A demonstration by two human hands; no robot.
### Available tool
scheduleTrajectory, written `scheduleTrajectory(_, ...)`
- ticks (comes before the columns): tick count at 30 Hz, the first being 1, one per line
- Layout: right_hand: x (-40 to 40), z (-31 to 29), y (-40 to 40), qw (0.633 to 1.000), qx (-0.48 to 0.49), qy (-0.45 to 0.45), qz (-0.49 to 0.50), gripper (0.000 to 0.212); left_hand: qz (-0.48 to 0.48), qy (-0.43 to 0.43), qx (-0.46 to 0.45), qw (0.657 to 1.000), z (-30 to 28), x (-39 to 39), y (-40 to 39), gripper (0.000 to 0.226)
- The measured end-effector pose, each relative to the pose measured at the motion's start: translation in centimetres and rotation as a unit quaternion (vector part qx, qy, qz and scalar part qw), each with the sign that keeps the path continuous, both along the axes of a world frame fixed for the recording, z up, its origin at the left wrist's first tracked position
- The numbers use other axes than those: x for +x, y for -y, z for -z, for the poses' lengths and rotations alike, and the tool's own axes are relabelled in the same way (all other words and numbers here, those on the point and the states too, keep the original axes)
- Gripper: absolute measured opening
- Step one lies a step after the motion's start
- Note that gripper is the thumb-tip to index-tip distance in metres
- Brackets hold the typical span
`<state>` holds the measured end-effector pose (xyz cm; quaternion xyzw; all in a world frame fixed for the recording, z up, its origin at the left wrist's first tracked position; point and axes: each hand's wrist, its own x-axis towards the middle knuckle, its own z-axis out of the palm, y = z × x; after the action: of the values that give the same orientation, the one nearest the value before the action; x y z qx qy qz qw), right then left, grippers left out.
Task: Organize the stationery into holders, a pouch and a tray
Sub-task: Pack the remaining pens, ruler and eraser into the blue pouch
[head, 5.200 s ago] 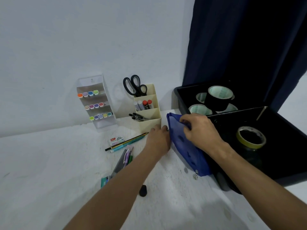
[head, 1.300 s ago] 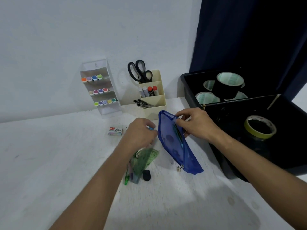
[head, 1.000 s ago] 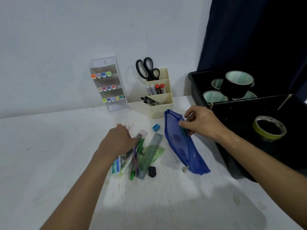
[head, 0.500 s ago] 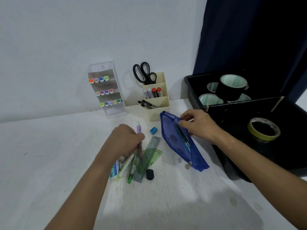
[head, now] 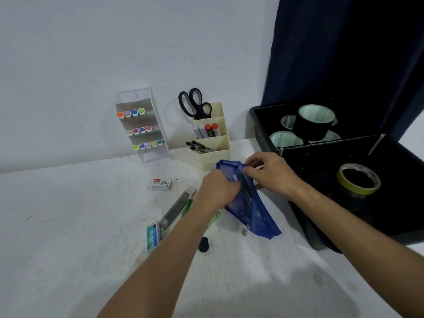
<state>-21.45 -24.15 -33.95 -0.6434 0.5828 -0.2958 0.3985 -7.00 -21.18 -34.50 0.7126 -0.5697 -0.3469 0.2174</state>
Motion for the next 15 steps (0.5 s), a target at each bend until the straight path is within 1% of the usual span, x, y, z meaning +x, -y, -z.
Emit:
scheduleTrajectory(2, 0.0, 0.0, 0.0, 1.0, -0.002, -0.004, -0.004, 0.015, -0.004, 0.007, -0.018, 1.0, 0.1, 1.2, -0.2, 0.032)
scheduleTrajectory(4, 0.0, 0.0, 0.0, 1.0, -0.001, -0.009, -0.007, 0.015, -0.01, 0.025, -0.03, 0.999, 0.0, 2.9, -0.5, 0.026)
scheduleTrajectory(7, 0.0, 0.1, 0.1, 1.0, 0.0, -0.02, -0.002, 0.016, -0.028, 0.066, -0.04, 0.997, -0.2, 5.8, -0.9, 0.014)
scheduleTrajectory(9, 0.1, 0.2, 0.2, 1.0, -0.006, -0.021, 0.015, 0.014, -0.032, 0.111, -0.036, 0.993, -0.2, 7.6, -1.2, 0.014)
scheduleTrajectory(11, 0.1, 0.2, 0.3, 0.999, -0.009, -0.021, 0.029, 0.014, -0.026, 0.16, -0.014, 0.987, 0.1, 9.0, -1.7, 0.022)
scheduleTrajectory(13, 0.2, 0.2, 0.4, 0.999, -0.014, -0.036, 0.031, 0.013, -0.013, 0.203, 0.042, 0.978, 0.6, 9.7, -2.3, 0.03)
scheduleTrajectory(15, 0.2, 0.2, 0.4, 0.998, -0.017, -0.043, 0.031, 0.013, 0.005, 0.225, 0.096, 0.97, 1.3, 9.9, -2.8, 0.028)
